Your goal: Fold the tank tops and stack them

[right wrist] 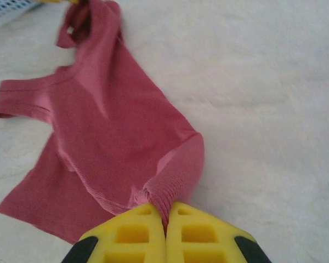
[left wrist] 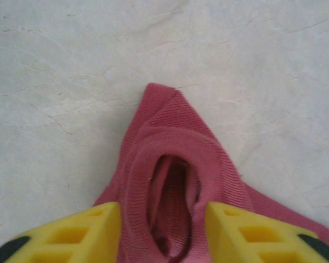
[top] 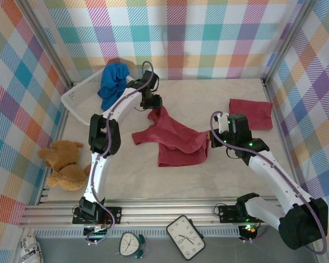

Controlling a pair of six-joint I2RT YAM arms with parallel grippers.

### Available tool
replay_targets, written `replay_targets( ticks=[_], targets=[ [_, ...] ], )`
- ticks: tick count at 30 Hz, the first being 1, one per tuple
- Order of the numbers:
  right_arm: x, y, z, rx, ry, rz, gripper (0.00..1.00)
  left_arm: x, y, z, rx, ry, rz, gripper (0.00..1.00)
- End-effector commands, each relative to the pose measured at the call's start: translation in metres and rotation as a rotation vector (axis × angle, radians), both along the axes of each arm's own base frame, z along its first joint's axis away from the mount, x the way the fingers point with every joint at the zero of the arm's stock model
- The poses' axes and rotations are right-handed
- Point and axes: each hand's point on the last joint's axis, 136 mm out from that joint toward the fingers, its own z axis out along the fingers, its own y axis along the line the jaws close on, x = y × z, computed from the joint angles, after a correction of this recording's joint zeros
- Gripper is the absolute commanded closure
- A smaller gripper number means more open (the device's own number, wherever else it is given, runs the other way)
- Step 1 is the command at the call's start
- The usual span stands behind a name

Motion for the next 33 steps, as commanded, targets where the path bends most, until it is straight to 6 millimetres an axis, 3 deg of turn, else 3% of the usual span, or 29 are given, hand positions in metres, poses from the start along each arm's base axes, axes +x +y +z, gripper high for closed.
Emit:
replay_targets(
  ticks=[1, 5, 7, 12, 17, 25, 33],
  targets=[
    [-0.001, -0.007, -0.021, 0.044, 0.092, -0.064, 1.00, -0.030, -0.002, 0.038, 0.010, 0.018, -0.033, 0.50],
    [0.003, -0.009, -0.038, 0.062, 0.133, -0.083, 1.00, -0.081, 0.001, 0.053, -0.012, 0.067, -0.033, 0.45],
    [0.005, -0.010, -0.044, 0.066, 0.148, -0.084, 1.00, -0.111, 0.003, 0.050, -0.045, 0.111, -0.020, 0.45],
    [0.008, -0.010, -0.047, 0.092, 0.140, -0.074, 1.00, -0.177, 0.000, 0.030, -0.173, 0.182, 0.039, 0.46],
    [0.010, -0.009, -0.051, 0.095, 0.146, -0.063, 1.00, -0.227, -0.014, -0.010, -0.229, 0.247, 0.085, 0.48],
    [0.011, -0.009, -0.051, 0.105, 0.146, -0.059, 1.00, -0.260, -0.034, -0.054, -0.247, 0.331, 0.092, 0.55],
    [0.009, -0.012, -0.054, 0.100, 0.148, -0.065, 1.00, -0.276, -0.038, -0.072, -0.218, 0.376, 0.072, 0.61]
  ],
)
